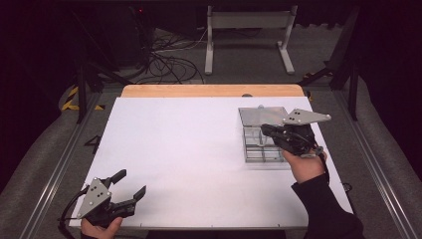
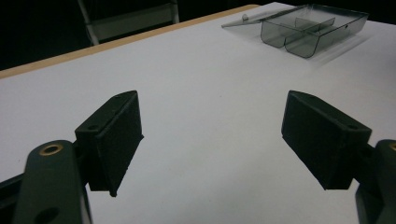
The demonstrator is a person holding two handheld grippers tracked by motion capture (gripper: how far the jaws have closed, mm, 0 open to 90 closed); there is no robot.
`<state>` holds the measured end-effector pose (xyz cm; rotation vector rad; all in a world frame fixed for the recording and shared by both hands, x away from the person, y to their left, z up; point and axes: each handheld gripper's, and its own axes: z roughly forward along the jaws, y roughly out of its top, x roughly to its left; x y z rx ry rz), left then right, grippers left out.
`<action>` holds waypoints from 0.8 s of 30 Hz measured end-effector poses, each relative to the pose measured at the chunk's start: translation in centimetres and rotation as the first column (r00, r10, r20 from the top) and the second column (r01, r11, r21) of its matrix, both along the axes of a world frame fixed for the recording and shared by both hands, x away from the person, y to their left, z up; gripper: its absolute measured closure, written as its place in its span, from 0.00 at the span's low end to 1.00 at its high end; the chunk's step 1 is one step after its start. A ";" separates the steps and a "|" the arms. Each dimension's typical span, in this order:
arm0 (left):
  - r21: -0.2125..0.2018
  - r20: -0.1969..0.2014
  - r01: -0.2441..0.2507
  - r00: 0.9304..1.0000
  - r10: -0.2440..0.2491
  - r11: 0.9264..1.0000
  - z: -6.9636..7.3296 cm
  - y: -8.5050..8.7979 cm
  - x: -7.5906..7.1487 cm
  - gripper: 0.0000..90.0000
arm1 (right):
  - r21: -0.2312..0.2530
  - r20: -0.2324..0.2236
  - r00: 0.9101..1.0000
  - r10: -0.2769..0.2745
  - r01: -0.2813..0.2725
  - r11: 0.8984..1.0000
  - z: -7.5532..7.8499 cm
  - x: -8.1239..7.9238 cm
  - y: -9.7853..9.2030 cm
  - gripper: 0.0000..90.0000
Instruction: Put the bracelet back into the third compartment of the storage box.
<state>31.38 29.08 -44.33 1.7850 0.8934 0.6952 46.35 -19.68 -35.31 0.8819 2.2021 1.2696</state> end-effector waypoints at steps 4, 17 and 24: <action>0.000 0.000 0.001 1.000 -0.001 1.000 0.0 0.0 0.0 0.23 | 0.011 -0.008 0.999 -0.043 0.043 0.999 -0.4 0.3 -1.4 0.96; 0.000 -0.001 -0.001 1.000 0.001 1.000 0.0 -0.1 0.0 0.23 | 0.013 -0.033 0.988 -0.148 0.148 0.989 -1.5 1.3 -4.7 0.96; 0.001 -0.001 -0.001 1.000 0.001 1.000 0.0 -0.1 0.0 0.23 | 0.017 -0.039 0.982 -0.187 0.188 0.982 -2.1 1.8 -5.7 0.96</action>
